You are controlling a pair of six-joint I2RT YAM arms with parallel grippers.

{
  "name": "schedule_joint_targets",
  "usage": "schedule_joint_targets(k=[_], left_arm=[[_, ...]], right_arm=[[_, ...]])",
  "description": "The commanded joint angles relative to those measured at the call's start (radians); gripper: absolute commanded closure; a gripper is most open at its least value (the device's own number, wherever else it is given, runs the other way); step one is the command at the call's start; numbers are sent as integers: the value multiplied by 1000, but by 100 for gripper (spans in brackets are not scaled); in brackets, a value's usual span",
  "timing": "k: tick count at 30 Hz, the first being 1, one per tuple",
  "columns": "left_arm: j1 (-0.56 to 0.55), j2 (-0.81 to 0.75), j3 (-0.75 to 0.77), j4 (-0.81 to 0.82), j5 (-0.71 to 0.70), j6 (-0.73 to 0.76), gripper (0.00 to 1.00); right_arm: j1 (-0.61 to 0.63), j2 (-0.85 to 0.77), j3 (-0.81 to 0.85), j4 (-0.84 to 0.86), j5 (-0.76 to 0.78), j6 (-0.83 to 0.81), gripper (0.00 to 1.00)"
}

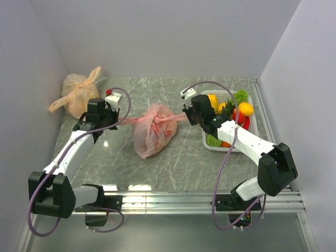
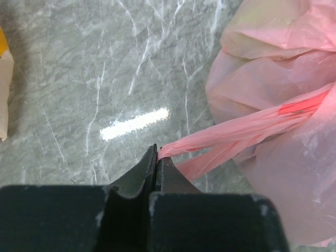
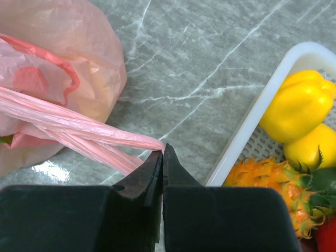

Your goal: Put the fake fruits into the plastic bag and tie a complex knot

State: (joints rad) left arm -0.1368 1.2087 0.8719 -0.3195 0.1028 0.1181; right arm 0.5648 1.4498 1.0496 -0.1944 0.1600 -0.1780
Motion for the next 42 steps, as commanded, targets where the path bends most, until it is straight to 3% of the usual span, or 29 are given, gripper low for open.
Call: schedule_joint_targets(k=[1, 12, 20, 24, 27, 31, 32, 35, 40, 42], left_arm=[[91, -1, 117, -35, -174, 71, 100], [69, 124, 116, 65, 98, 6, 100], [36, 224, 139, 50, 288, -5, 99], [11, 216, 131, 56, 308, -26, 92], [11, 206, 154, 30, 313, -41, 84], [12, 193, 228, -62, 376, -35, 61], [13, 183, 242, -91, 389, -37, 56], [13, 155, 291, -131, 445, -50, 38], [22, 104, 360, -170, 491, -90, 3], [29, 91, 395, -190, 511, -92, 1]], right_arm=[[-95, -11, 90, -99, 222, -77, 100], [-39, 156, 234, -112, 0, 4, 100], [-29, 261, 323, -180, -213, 67, 100], [-29, 245, 334, -197, -261, 103, 98], [-29, 227, 345, -215, -286, 106, 92], [-29, 201, 377, -252, -347, 104, 76], [-31, 181, 380, -252, -362, 107, 62], [-31, 143, 386, -255, -419, 117, 43], [-29, 80, 391, -257, -499, 121, 29], [-32, 52, 395, -263, -537, 121, 23]])
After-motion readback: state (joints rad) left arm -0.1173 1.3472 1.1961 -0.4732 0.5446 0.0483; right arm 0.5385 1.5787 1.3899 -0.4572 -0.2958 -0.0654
